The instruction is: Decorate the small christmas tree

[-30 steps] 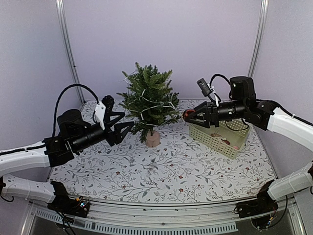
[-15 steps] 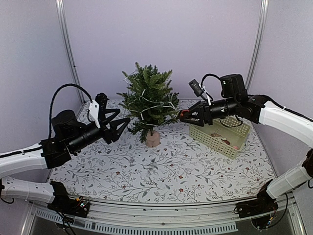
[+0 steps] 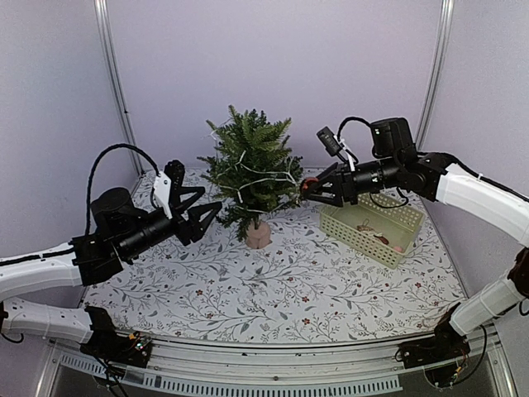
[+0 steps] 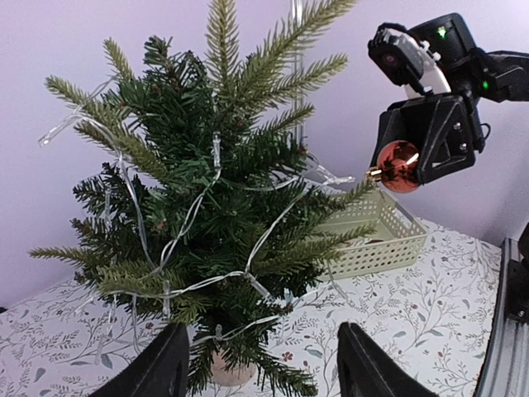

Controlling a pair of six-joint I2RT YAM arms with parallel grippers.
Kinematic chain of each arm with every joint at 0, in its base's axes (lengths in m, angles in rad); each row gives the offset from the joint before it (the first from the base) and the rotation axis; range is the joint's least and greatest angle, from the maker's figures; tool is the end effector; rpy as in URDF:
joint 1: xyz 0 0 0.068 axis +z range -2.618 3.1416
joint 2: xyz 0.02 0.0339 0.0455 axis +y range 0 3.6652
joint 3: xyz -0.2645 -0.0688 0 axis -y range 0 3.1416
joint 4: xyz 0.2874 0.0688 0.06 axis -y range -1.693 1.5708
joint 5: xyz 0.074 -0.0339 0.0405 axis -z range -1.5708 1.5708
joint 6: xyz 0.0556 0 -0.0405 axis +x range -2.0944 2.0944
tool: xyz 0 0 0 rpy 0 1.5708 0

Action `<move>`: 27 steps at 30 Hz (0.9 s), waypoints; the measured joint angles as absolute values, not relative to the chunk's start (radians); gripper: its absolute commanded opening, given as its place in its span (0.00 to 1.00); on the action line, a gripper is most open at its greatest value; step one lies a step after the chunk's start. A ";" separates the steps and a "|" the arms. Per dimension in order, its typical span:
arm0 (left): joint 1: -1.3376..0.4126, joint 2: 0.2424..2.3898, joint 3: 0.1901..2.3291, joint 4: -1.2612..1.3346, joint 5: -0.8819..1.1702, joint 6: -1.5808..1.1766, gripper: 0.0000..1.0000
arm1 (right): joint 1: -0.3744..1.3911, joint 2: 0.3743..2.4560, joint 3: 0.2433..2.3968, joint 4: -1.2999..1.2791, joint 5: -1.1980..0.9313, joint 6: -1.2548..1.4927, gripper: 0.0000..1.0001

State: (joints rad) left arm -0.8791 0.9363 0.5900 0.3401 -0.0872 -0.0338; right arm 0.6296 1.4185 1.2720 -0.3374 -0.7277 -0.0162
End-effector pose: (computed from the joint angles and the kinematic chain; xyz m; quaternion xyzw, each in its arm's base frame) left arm 0.1844 -0.2151 0.2846 0.2626 0.6589 -0.2827 0.6458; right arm 0.2815 0.2508 0.3386 -0.4283 0.7002 0.4363 0.3687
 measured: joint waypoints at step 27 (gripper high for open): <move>-0.947 0.960 0.537 0.464 -0.031 0.039 0.57 | 0.588 1.423 1.272 -0.397 -0.763 -0.047 0.28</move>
